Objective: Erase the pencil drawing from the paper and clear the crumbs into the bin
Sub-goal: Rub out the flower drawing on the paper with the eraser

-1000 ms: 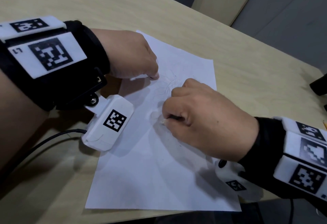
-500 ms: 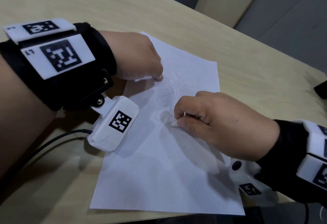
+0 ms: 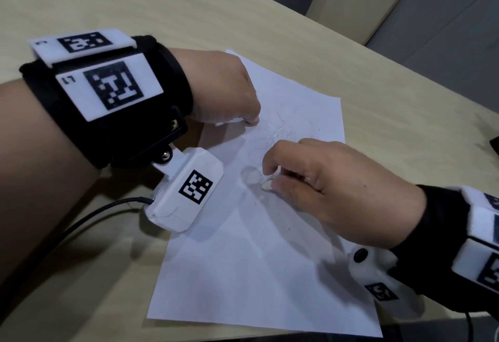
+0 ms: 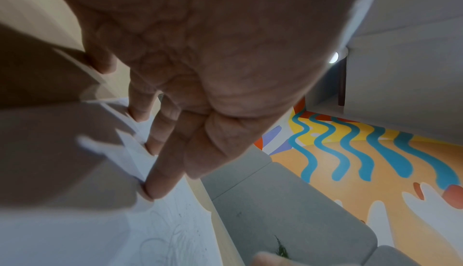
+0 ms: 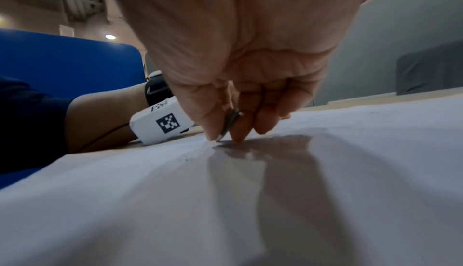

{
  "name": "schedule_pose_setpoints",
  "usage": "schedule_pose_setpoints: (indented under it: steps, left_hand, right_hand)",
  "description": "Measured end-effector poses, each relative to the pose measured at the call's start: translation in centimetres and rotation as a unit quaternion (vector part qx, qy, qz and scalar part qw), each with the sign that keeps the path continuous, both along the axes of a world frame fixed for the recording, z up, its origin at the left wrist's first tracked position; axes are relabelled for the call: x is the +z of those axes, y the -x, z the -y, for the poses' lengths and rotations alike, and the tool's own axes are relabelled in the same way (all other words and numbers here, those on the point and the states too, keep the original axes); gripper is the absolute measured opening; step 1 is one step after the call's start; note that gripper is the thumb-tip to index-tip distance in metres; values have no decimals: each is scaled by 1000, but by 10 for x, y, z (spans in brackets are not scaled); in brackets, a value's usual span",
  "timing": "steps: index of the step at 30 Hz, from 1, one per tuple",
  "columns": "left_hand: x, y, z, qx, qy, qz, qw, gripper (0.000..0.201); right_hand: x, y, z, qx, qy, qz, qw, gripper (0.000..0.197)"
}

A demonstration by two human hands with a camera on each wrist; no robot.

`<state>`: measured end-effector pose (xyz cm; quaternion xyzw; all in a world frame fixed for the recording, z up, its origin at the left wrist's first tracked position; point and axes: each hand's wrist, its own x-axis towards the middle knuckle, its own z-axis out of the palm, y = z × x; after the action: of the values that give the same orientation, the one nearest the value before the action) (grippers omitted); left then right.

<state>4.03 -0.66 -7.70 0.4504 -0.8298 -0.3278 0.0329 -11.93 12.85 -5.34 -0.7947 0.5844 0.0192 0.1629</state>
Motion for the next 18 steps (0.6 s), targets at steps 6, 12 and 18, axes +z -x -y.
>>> schedule_pose_setpoints:
  steps: [6, 12, 18]
  left_hand:
    - [-1, 1, 1, 0, -1, 0, 1000, 29]
    - [-1, 3, 0, 2, 4, 0, 1000, 28]
    - [-3, 2, 2, 7, -3, -5, 1000, 29]
  right_hand:
    - [-8, 1, -2, 45, 39, -61, 996, 12]
    - [-13, -2, 3, 44, 90, -74, 992, 12]
    - [-13, -6, 2, 50, 64, -51, 995, 10]
